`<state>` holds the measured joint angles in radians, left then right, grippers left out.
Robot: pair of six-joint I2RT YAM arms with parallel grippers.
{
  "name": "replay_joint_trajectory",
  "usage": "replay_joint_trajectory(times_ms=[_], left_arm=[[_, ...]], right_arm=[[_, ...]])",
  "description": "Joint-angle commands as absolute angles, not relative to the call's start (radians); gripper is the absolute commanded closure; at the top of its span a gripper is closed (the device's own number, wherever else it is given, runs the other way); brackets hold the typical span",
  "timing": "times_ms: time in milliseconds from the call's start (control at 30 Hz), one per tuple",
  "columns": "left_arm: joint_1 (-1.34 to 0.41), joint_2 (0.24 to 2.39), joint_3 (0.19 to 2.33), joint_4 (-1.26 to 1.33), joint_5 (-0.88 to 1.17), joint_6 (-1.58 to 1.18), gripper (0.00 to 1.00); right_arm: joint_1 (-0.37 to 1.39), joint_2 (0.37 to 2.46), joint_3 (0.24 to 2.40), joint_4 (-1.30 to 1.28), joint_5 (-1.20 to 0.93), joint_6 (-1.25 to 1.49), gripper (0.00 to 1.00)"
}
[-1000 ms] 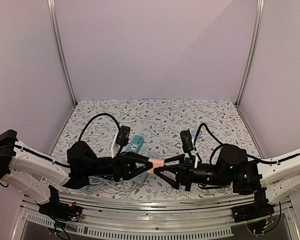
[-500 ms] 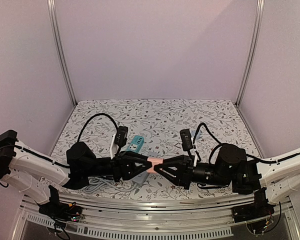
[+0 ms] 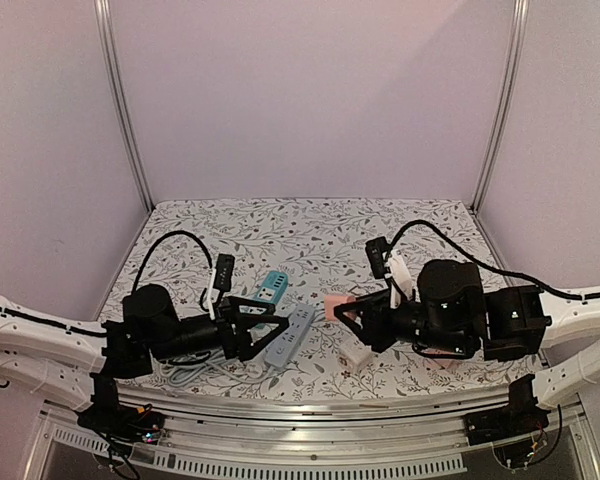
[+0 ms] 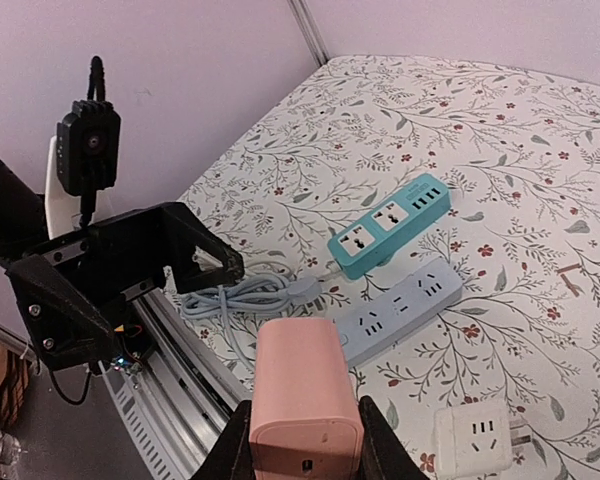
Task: Insert the plug
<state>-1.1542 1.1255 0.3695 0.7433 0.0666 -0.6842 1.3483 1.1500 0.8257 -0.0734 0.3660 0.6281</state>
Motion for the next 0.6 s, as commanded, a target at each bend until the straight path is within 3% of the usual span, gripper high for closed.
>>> replay_joint_trajectory(times_ms=[0,233,567], left_arm=[[-1.180,1.081,0.359,0.462,-0.185,-0.599,0.08],[-1.227,1.166,0.380,0.361,-0.419,-0.553,0.10],[-1.290,1.442,0.486,0.342,-0.463,-0.443,0.18]], right_arm=[[1.298,1.190,0.928,-0.375,0.423,0.663,1.00],[1.196,1.348,1.074,-0.503,0.313,0.582,1.00],[1.108,1.558,1.303,-0.647,0.246,0.402,1.00]])
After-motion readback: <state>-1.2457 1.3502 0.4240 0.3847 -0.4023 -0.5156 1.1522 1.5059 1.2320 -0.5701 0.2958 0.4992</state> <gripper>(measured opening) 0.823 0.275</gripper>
